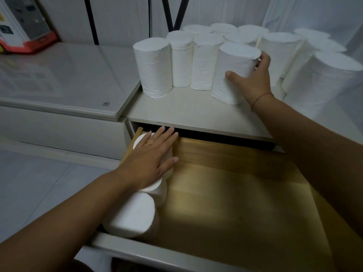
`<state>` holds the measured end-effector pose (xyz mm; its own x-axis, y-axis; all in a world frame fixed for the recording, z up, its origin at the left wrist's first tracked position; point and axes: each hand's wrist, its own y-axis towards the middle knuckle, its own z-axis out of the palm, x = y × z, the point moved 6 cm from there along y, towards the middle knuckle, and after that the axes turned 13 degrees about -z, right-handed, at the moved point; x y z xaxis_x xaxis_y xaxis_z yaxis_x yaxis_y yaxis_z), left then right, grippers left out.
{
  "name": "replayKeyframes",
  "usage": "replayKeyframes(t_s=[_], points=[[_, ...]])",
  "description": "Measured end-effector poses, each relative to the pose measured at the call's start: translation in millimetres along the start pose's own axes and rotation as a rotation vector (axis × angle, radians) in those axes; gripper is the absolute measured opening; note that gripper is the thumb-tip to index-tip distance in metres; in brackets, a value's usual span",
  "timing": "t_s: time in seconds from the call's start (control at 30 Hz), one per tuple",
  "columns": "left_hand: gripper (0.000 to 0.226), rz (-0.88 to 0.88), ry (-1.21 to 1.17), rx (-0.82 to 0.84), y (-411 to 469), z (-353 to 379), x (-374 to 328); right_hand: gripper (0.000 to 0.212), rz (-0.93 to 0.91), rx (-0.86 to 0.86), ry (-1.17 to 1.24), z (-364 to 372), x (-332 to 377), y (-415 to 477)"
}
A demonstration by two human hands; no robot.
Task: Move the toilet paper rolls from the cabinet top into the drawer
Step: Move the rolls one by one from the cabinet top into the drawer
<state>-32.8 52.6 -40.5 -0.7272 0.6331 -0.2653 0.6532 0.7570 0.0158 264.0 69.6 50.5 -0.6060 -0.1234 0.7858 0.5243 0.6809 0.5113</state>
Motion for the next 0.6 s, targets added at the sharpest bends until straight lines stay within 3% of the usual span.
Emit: replayKeyframes(t_s=[0.33,0.6], points=[[0.073,0.01,0.008,-0.012,4,2,3,0.08,0.021,-0.013,0.012,8,-2,-5],[0.073,-0.022,0.039,0.02,-6,5,8,0.077,-0.039,0.156,0.126,3,33,-64]])
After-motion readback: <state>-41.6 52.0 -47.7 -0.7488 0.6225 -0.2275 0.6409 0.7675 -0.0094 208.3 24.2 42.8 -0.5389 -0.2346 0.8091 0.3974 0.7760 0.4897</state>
